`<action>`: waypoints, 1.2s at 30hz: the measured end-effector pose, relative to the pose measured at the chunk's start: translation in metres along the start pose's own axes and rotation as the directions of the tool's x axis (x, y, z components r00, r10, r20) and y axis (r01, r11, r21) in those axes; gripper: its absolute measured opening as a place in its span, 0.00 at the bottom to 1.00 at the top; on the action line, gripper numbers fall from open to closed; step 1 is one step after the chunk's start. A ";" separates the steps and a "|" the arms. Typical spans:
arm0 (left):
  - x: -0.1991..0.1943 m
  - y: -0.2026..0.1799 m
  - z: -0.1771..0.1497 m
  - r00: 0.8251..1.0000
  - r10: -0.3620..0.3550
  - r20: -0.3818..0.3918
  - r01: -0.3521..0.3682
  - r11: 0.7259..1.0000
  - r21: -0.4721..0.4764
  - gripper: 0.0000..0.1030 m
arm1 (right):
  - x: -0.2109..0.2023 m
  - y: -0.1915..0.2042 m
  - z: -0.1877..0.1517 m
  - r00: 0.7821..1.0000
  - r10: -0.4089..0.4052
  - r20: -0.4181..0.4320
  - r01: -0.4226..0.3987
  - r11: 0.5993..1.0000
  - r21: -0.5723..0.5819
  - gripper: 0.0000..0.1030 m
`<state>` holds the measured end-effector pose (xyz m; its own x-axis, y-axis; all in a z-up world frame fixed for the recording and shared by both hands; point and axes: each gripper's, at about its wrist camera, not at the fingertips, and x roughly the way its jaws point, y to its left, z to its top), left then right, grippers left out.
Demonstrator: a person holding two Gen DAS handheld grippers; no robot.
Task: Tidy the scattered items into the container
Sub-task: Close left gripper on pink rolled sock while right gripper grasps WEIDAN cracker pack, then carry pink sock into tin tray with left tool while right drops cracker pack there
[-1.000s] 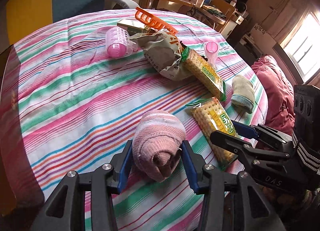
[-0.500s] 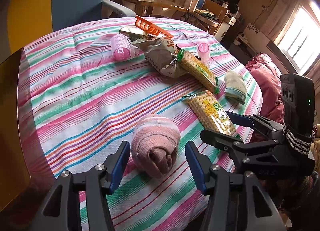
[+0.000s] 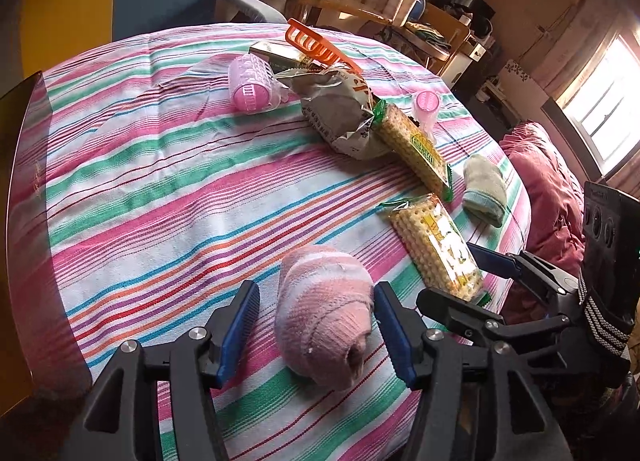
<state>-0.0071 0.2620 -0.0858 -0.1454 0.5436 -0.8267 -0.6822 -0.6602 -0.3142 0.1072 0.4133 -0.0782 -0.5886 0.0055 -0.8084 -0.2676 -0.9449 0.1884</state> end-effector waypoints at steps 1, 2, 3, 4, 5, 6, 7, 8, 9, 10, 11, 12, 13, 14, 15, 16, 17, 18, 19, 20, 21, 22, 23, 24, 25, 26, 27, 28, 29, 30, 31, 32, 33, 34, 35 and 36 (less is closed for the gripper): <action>0.000 -0.001 -0.001 1.000 0.003 0.003 -0.003 1.000 0.000 0.59 | 0.000 0.001 0.000 1.000 -0.011 -0.002 0.011 1.000 -0.007 0.79; 0.000 -0.001 -0.001 1.000 0.005 0.005 -0.005 1.000 0.000 0.59 | -0.001 0.001 -0.001 1.000 -0.026 -0.003 0.025 1.000 -0.013 0.75; -0.001 -0.001 -0.002 1.000 0.008 0.007 -0.008 1.000 -0.001 0.59 | -0.001 0.001 -0.001 0.999 -0.041 -0.004 0.041 0.999 -0.017 0.68; -0.001 -0.001 -0.002 1.000 0.010 0.009 -0.010 1.000 -0.001 0.58 | -0.002 0.000 -0.001 0.998 -0.061 -0.002 0.061 0.998 -0.017 0.57; -0.001 -0.002 -0.003 1.000 0.016 0.010 -0.016 1.000 0.000 0.57 | -0.003 -0.002 -0.001 0.997 -0.076 0.000 0.076 0.997 -0.015 0.53; -0.002 -0.003 -0.003 1.000 0.024 0.012 -0.024 1.000 0.004 0.57 | -0.004 -0.004 -0.001 0.996 -0.087 0.002 0.087 0.996 -0.011 0.47; -0.002 -0.004 -0.004 1.000 0.027 0.012 -0.027 1.000 0.005 0.56 | -0.004 -0.004 -0.001 0.996 -0.090 0.003 0.090 0.996 -0.012 0.47; -0.003 -0.004 -0.005 1.000 0.027 0.011 -0.027 1.000 0.004 0.53 | -0.005 -0.004 -0.002 0.996 -0.092 0.004 0.092 0.996 -0.012 0.47; -0.004 -0.005 -0.005 1.000 0.026 0.010 -0.026 1.000 0.003 0.49 | -0.005 -0.003 -0.002 0.995 -0.096 0.005 0.096 0.995 -0.014 0.47; -0.005 -0.005 -0.006 1.000 0.026 0.009 -0.026 1.000 0.002 0.45 | -0.005 -0.002 -0.002 0.995 -0.101 0.007 0.101 0.995 -0.020 0.47; -0.005 -0.006 -0.007 1.000 0.025 0.008 -0.025 1.000 0.001 0.45 | -0.006 0.000 -0.003 0.995 -0.098 0.009 0.098 0.995 -0.021 0.47; -0.006 -0.006 -0.008 1.000 0.025 0.007 -0.025 1.000 0.001 0.45 | -0.007 0.001 -0.003 0.996 -0.094 0.011 0.094 0.995 -0.020 0.47; -0.007 -0.006 -0.009 1.000 0.025 0.008 -0.025 1.000 0.000 0.44 | -0.008 0.003 -0.004 0.996 -0.083 0.012 0.083 0.996 -0.015 0.46; -0.009 -0.005 -0.010 1.000 0.025 0.009 -0.025 1.000 0.000 0.44 | -0.009 0.004 -0.004 0.998 -0.065 0.012 0.065 0.998 -0.008 0.46; -0.010 -0.005 -0.011 1.000 0.024 0.010 -0.024 1.000 0.001 0.44 | -0.010 0.005 -0.005 0.999 -0.046 0.013 0.046 0.999 0.000 0.46; -0.013 -0.004 -0.013 1.000 0.025 0.013 -0.025 1.000 0.003 0.44 | -0.010 0.007 -0.005 0.999 -0.030 0.012 0.030 1.000 0.008 0.46; -0.015 -0.003 -0.015 0.999 0.027 0.019 -0.027 1.000 0.004 0.44 | -0.010 0.008 -0.005 1.000 -0.015 0.011 0.015 1.000 0.017 0.46; -0.019 -0.002 -0.016 0.999 0.030 0.026 -0.030 1.000 0.006 0.44 | -0.010 0.010 -0.006 1.000 0.001 0.009 -0.002 1.000 0.026 0.46; -0.022 -0.001 -0.018 0.999 0.032 0.035 -0.032 0.999 0.007 0.43 | -0.009 0.011 -0.005 1.000 0.020 0.008 -0.020 0.999 0.035 0.46; -0.027 0.000 -0.019 0.998 0.034 0.045 -0.034 0.999 0.006 0.43 | -0.009 0.013 -0.005 0.999 0.038 0.006 -0.038 0.998 0.044 0.46; -0.031 0.002 -0.020 0.998 0.035 0.057 -0.036 0.999 0.003 0.43 | -0.009 0.015 -0.005 0.999 0.054 0.005 -0.054 0.997 0.051 0.46; -0.036 0.004 -0.020 0.997 0.039 0.068 -0.039 0.999 -0.002 0.43 | -0.008 0.018 -0.004 0.998 0.063 0.005 -0.063 0.997 0.054 0.46; -0.042 0.006 -0.021 0.996 0.045 0.080 -0.044 0.999 -0.009 0.43 | -0.008 0.022 -0.004 0.997 0.072 0.005 -0.073 0.996 0.053 0.46; -0.048 0.008 -0.021 0.994 0.051 0.096 -0.050 0.999 -0.014 0.43 | -0.008 0.026 -0.003 0.997 0.082 0.005 -0.082 0.995 0.052 0.46; -0.055 0.010 -0.021 0.992 0.057 0.113 -0.055 0.998 -0.019 0.43 | -0.007 0.030 -0.002 0.996 0.092 0.005 -0.092 0.995 0.050 0.46; -0.062 0.012 -0.022 0.989 0.064 0.131 -0.061 0.998 -0.024 0.43 | -0.007 0.036 -0.001 0.995 0.101 0.006 -0.101 0.994 0.044 0.46; -0.070 0.014 -0.022 0.986 0.070 0.148 -0.067 0.997 -0.029 0.43 | -0.007 0.042 0.001 0.994 0.107 0.008 -0.107 0.994 0.033 0.46; -0.077 0.016 -0.022 0.983 0.078 0.167 -0.074 0.997 -0.033 0.43 | -0.007 0.048 0.003 0.993 0.114 0.011 -0.114 0.993 0.022 0.46; -0.085 0.018 -0.023 0.979 0.088 0.184 -0.082 0.996 -0.040 0.43 | -0.008 0.055 0.006 0.992 0.126 0.014 -0.126 0.992 0.013 0.46; -0.093 0.021 -0.023 0.974 0.098 0.202 -0.090 0.995 -0.048 0.43 | -0.008 0.062 0.010 0.990 0.141 0.018 -0.141 0.990 0.001 0.46; -0.101 0.025 -0.023 0.969 0.111 0.219 -0.101 0.993 -0.059 0.43 | -0.009 0.071 0.014 0.988 0.154 0.023 -0.154 0.988 -0.016 0.46; -0.108 0.030 -0.024 0.964 0.128 0.233 -0.114 0.991 -0.073 0.43 | -0.010 0.080 0.019 0.986 0.166 0.029 -0.165 0.986 -0.036 0.46; -0.116 0.036 -0.025 0.959 0.144 0.245 -0.126 0.988 -0.087 0.43 | -0.011 0.090 0.024 0.983 0.180 0.035 -0.178 0.982 -0.057 0.46; -0.122 0.043 -0.025 0.953 0.162 0.255 -0.139 0.985 -0.107 0.43 | -0.011 0.100 0.029 0.979 0.198 0.039 -0.195 0.978 -0.076 0.46; -0.129 0.052 -0.026 0.948 0.181 0.263 -0.151 0.980 -0.130 0.43 | -0.011 0.110 0.035 0.976 0.215 0.042 -0.211 0.973 -0.096 0.46; -0.135 0.061 -0.027 0.942 0.202 0.269 -0.164 0.974 -0.154 0.43 | -0.011 0.122 0.040 0.972 0.229 0.047 -0.223 0.968 -0.119 0.46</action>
<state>-0.0098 0.1343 -0.0061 -0.4673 0.5184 -0.7161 -0.5303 -0.8125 -0.2422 0.0505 0.3114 -0.0235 -0.6692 -0.1963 -0.7167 -0.0369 -0.9545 0.2959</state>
